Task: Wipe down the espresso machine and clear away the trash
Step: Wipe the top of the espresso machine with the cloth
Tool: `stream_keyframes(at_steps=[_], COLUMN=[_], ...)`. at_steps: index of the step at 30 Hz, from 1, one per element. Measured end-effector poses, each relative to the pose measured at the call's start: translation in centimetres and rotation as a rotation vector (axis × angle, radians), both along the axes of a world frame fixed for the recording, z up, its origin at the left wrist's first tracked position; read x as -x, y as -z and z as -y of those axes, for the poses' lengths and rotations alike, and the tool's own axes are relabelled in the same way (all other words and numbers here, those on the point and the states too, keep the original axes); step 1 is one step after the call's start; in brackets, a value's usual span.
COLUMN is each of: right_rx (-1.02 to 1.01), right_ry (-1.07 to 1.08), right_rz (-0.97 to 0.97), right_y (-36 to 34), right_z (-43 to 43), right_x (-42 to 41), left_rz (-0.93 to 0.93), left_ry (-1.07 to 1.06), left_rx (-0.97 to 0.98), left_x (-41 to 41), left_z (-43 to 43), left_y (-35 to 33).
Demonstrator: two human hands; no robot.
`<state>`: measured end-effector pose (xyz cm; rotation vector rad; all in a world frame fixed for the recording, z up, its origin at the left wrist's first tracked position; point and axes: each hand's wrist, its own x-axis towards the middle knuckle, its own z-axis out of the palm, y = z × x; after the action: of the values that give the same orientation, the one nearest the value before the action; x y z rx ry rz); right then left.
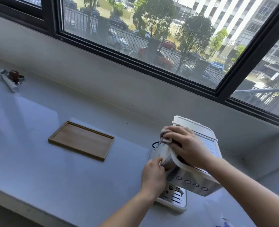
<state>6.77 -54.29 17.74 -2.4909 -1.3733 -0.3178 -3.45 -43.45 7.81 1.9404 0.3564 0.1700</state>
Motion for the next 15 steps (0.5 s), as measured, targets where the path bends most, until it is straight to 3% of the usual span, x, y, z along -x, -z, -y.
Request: stream_keyframes(at_steps=[3,6,10,13,15], right_rx=[-0.042,-0.117,-0.226,-0.458,-0.761], right_ry=[-0.045,0.087,0.361,0.668,0.795], right_rz=[-0.065,-0.069,0.004,-0.191,-0.413], right_y=[0.7,0.7,1.3,1.8,3.3], right_z=[3.0,6.0,11.1,13.4,13.3], right_x=[2.9,3.6,3.0,1.8,2.7], left_rz=[0.149,0.334,0.320,0.296,0.268], left_ry=[-0.002,0.054,0.132,0.159,0.166], left_rx=[-0.047,-0.009,-0.221,-0.378,-0.446], left_x=[0.3,0.5,0.1,-0.2,-0.3], left_z=[0.0,0.2,-0.1,0.1,0.5], left_y=[-1.0,-2.9,-3.8,-4.0,-3.9])
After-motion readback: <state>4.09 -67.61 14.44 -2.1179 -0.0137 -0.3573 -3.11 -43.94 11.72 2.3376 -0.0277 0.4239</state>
